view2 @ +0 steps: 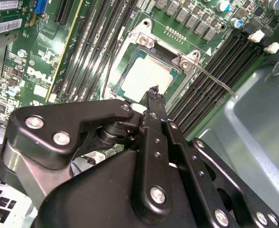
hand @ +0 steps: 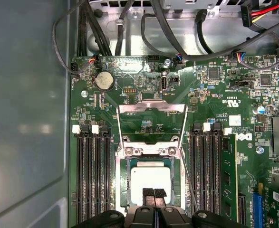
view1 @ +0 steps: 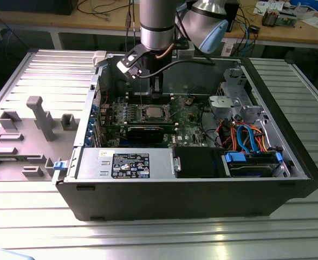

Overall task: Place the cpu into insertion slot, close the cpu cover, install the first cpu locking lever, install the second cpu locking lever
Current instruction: 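Close the cpu cover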

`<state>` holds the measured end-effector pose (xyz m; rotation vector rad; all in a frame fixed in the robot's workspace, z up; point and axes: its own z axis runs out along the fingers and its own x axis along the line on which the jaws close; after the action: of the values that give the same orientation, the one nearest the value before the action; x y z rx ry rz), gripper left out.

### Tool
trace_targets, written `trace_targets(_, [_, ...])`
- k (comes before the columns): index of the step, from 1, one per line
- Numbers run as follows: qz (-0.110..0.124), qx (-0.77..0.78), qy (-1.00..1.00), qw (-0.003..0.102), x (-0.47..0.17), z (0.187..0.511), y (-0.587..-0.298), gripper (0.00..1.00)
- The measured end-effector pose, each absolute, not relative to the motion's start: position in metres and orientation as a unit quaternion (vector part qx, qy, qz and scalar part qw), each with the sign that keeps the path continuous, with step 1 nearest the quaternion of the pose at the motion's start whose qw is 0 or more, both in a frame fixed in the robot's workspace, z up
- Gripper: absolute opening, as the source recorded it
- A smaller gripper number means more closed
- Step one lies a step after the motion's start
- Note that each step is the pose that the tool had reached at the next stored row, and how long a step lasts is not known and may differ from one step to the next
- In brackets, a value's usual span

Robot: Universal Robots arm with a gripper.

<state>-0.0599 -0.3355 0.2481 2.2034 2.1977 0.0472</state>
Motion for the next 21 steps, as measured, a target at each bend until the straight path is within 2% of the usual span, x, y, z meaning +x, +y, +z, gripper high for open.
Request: trace_targets(21, [0.014, 0.708, 0.706, 0.014, -0.054, 0.259, -0.335, 0.11])
